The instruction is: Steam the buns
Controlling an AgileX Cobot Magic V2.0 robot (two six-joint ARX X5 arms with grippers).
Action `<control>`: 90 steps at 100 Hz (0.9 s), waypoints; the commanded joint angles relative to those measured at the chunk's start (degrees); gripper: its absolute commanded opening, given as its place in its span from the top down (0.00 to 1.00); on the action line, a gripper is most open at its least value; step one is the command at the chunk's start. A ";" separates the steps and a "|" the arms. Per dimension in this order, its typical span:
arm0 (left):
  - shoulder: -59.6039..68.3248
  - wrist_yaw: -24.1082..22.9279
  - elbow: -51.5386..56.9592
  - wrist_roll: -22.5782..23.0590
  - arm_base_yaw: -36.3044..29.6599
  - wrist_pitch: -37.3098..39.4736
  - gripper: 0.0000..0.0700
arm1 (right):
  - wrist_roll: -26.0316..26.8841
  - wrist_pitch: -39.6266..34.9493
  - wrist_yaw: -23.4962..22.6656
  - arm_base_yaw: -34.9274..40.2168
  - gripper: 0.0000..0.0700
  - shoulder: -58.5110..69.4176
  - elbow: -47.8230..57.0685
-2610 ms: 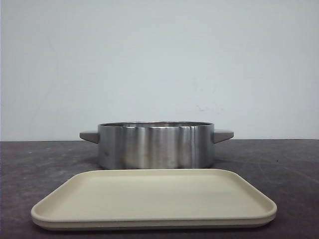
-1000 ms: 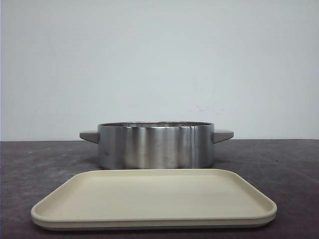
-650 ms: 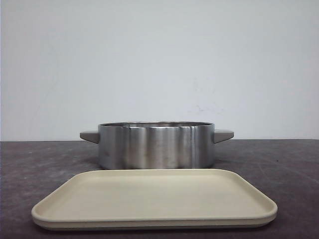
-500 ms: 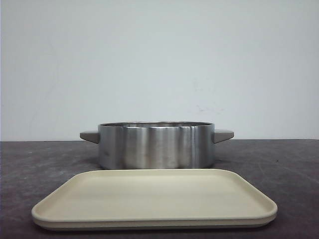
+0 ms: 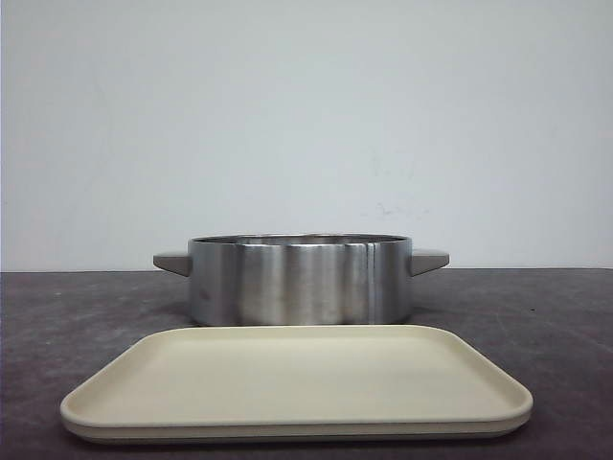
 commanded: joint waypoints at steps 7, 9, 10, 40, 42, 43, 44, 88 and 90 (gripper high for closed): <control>-0.07 -0.22 -1.07 7.69 0.85 -1.62 1.00 | -0.59 0.55 0.00 -0.07 0.98 0.02 -0.17; -0.07 -0.20 -1.07 8.26 0.98 -1.66 1.00 | -0.59 0.55 0.00 -0.07 0.98 0.02 -0.17; -0.07 -0.22 -1.07 8.52 1.07 -1.66 1.00 | -0.59 0.55 0.00 -0.07 0.98 0.02 -0.17; 0.04 -0.15 -1.05 7.67 4.26 -1.29 1.00 | -0.59 0.55 0.02 -0.07 0.98 0.02 -0.17; 0.04 -0.15 -1.05 7.54 4.26 -1.29 1.00 | -0.59 0.55 0.02 -0.07 0.98 0.02 -0.17; 0.02 -0.15 -1.05 7.54 4.26 -1.29 1.00 | -0.59 0.55 0.02 -0.07 0.98 0.02 -0.17; 0.02 -0.15 -1.05 7.54 4.24 -1.27 1.00 | -0.59 0.55 0.02 -0.07 0.98 0.02 -0.17; 0.00 -0.15 -1.05 7.54 4.26 -1.29 1.00 | -0.59 0.55 0.02 -0.07 0.98 0.02 -0.17; 0.00 -0.15 -1.05 7.54 4.26 -1.29 1.00 | -0.59 0.55 0.02 -0.07 0.98 0.02 -0.17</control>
